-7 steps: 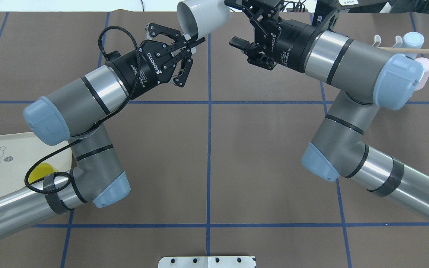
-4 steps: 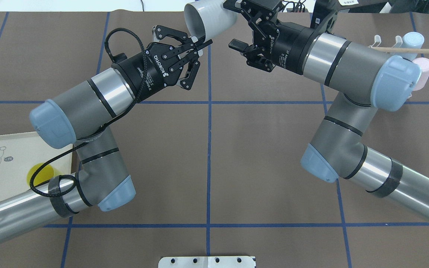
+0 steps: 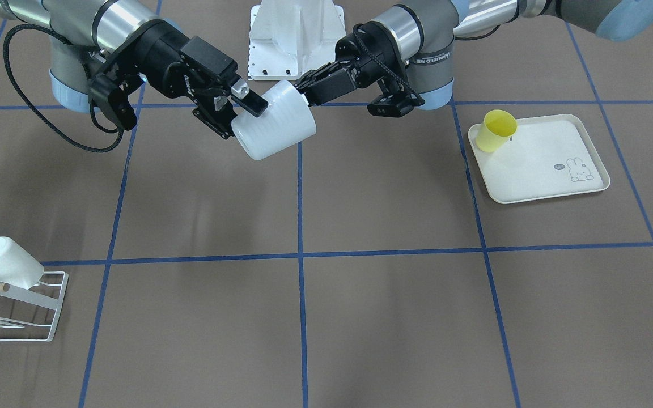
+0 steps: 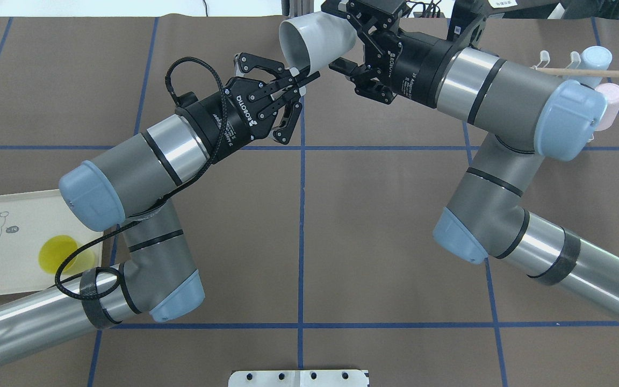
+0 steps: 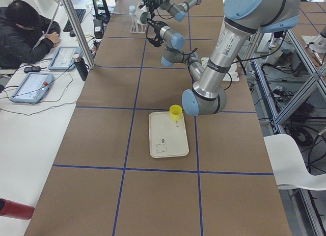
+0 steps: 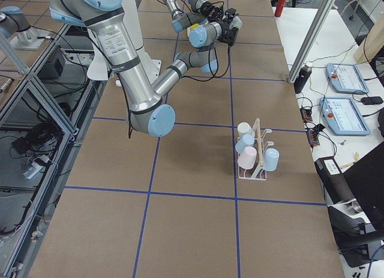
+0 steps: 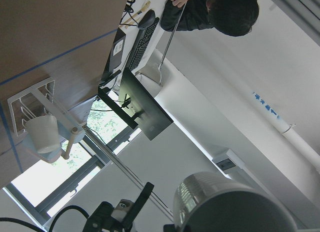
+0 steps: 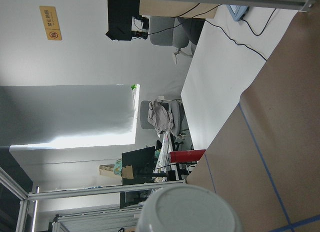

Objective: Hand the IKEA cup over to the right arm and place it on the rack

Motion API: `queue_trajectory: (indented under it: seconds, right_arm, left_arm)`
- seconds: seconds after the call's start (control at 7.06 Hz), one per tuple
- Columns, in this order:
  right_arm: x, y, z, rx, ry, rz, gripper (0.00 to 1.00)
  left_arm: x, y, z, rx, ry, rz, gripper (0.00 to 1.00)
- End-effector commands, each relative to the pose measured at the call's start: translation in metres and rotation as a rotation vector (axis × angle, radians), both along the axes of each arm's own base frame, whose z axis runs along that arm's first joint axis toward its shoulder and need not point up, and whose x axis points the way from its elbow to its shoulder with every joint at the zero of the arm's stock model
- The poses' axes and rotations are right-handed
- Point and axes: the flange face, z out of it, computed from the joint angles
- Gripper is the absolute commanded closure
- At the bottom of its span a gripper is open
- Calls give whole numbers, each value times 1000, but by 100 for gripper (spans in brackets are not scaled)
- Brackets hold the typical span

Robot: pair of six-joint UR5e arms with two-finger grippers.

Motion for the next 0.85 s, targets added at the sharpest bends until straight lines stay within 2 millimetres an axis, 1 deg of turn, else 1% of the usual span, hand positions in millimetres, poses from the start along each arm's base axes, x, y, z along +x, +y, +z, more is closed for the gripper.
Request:
queue_trajectory:
  seconds: [0.0, 0.28, 0.42, 0.57, 0.71]
  right_arm:
    - [0, 0, -1, 1, -1, 0, 1]
    - [-1, -1, -1, 0, 0, 0, 1]
    - [-1, -1, -1, 0, 0, 0, 9]
    - [-2, -2, 0, -2, 2, 0, 95]
    - [-3, -2, 1, -2, 5, -1, 100]
  left_arm:
    - [1, 2, -3, 2, 5, 3, 100]
    - [1, 2, -9, 6, 12, 3, 100]
    - [2, 3, -10, 7, 13, 5, 100]
    - [3, 2, -9, 3, 8, 4, 100]
    - [2, 1, -3, -4, 1, -4, 17]
